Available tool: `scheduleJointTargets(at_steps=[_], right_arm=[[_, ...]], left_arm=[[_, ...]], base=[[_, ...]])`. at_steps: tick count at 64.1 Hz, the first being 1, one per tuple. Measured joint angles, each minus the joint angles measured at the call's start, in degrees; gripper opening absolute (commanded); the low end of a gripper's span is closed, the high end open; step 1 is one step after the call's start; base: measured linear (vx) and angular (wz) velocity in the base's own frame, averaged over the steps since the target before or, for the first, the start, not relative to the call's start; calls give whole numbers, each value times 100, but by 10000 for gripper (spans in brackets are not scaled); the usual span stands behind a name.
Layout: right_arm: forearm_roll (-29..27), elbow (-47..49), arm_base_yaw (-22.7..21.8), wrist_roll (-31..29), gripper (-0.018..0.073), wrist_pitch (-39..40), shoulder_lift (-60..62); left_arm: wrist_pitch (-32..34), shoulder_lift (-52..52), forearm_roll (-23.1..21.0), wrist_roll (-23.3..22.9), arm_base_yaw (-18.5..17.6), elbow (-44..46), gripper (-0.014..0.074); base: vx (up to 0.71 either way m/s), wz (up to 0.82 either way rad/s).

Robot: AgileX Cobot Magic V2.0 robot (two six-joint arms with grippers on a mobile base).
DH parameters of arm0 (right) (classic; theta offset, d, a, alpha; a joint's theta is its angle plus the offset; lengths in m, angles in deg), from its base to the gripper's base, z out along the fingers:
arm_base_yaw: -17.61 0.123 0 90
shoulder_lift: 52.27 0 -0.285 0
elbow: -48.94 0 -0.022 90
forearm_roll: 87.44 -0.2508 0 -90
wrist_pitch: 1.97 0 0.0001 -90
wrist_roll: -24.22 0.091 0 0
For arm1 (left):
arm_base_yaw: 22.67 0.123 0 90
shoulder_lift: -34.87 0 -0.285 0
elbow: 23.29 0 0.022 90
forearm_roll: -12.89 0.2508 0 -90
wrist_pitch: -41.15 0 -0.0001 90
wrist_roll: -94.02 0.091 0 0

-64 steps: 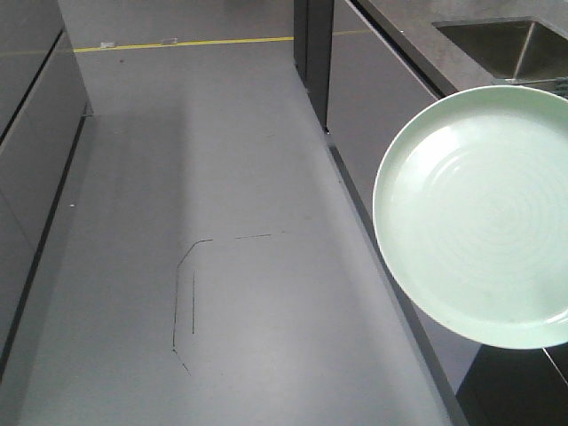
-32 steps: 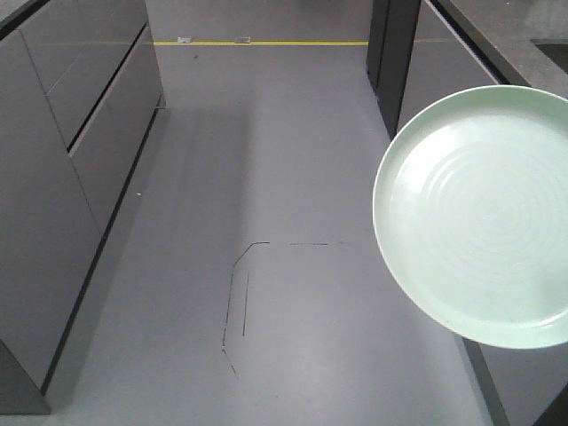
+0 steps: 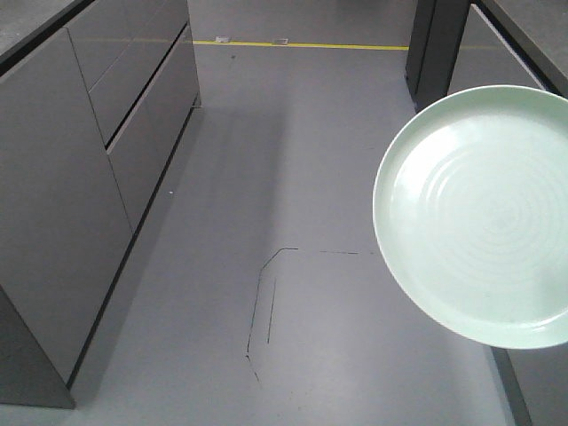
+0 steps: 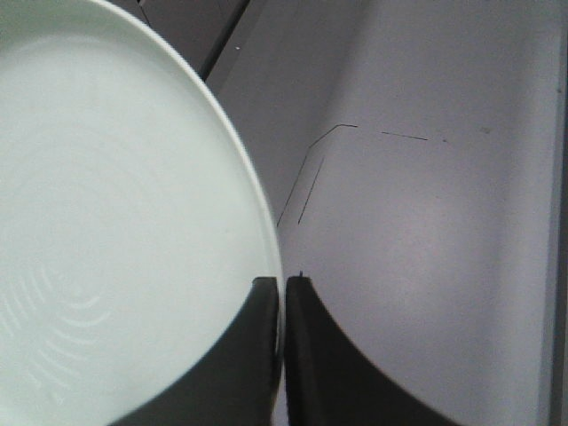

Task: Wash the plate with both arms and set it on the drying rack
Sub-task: 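Carry the plate in the right gripper while driving down the aisle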

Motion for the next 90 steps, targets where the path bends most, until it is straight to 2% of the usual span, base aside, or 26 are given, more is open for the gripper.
scheduleJointTargets(at_steps=[36, 90], right_arm=[[0, 0, 0, 0, -6, 0, 0], [0, 0, 0, 0, -6, 0, 0]], left_arm=[[0, 0, 0, 0, -314, 0, -6], [0, 0, 0, 0, -313, 0, -6]], base=[[9, 8], [16, 2]])
